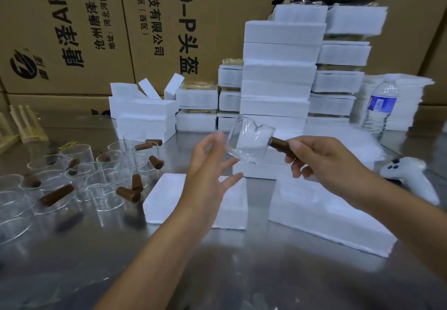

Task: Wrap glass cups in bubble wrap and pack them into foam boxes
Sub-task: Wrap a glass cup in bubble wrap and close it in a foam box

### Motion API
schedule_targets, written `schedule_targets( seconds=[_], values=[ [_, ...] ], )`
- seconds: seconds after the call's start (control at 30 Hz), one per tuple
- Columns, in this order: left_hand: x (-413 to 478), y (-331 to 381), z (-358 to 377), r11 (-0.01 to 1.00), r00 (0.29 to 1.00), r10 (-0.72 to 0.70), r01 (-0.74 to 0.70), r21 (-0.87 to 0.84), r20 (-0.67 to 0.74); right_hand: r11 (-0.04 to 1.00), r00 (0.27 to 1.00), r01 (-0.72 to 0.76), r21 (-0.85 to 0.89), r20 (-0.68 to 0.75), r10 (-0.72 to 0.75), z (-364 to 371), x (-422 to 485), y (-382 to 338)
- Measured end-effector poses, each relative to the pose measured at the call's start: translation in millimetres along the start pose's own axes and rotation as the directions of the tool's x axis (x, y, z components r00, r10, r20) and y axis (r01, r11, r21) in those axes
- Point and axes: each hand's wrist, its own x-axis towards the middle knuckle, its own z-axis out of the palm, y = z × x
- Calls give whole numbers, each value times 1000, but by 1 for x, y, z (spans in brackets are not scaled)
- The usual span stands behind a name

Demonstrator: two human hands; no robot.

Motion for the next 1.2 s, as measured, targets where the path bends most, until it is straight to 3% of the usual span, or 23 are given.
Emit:
schedule_targets(
  seconds=[0.17, 0.43, 0.63, 0.77, 0.83, 0.9, 1.0, 1.1, 1.2],
  values=[
    [10, -9, 26, 952, 973, -177, 207, -227, 145, 1000, 1000, 0, 10, 31, -1, -8, -2, 10],
    [15, -21, 15, 925, 983, -155, 178, -335, 94, 1000, 999, -2, 22, 54, 1, -9, 6, 27],
    [19, -17, 10, 880, 984, -175, 168, -444, 26, 998, 998, -18, 56, -59, 21, -22, 34, 40],
    [20, -18, 6, 880, 984, -177, 163, -446, 11, 996, 959, -79, 48, -270, 89, -51, 68, 63],
    [20, -17, 5, 881, 984, -179, 163, -443, 6, 985, 913, -172, -31, -379, 148, -68, 86, 84],
    [22, -17, 6, 883, 983, -182, 160, -442, -7, 934, 891, -266, -238, -431, 144, -81, 96, 109],
    [23, -17, 7, 891, 984, -175, 147, -430, -25, 710, 956, -283, -644, -251, 154, -91, 98, 145],
    [23, -16, 8, 900, 988, -152, 129, -417, -23, 637, 950, -311, -705, -214, 227, -85, 100, 160],
    [24, -16, 9, 899, 989, -149, 129, -418, -15, 511, 950, -313, -801, -276, 149, -77, 107, 161]
  ],
)
